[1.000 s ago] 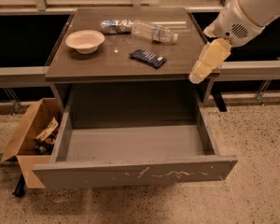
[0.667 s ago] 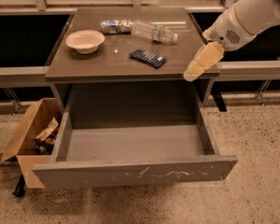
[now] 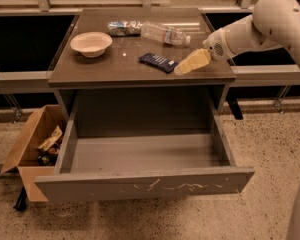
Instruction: Place rxbar blueberry into top drawer
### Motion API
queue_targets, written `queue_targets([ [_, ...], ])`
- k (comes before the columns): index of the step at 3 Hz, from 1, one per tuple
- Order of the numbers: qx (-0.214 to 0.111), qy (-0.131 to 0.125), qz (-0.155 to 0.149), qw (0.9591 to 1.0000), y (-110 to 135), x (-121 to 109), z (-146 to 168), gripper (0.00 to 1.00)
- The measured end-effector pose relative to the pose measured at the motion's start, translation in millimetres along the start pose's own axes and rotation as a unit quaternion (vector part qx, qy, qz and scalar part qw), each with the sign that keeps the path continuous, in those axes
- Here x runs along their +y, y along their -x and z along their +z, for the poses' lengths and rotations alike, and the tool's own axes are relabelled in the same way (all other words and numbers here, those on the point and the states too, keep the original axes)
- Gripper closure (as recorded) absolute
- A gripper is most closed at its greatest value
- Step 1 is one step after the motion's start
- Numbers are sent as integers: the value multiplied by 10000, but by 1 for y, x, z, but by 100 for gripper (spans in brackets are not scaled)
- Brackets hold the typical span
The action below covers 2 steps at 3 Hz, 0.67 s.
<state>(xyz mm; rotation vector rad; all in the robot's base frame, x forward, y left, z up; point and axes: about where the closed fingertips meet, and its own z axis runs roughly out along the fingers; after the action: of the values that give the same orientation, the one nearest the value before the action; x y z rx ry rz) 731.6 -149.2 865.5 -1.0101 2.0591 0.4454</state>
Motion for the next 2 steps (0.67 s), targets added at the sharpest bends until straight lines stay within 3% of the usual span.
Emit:
queue_targets([
  [1,-304,-144,-57,9994,21,-14,30,0],
  [2,-474,-168,-119,9987,39,-13,58,0],
])
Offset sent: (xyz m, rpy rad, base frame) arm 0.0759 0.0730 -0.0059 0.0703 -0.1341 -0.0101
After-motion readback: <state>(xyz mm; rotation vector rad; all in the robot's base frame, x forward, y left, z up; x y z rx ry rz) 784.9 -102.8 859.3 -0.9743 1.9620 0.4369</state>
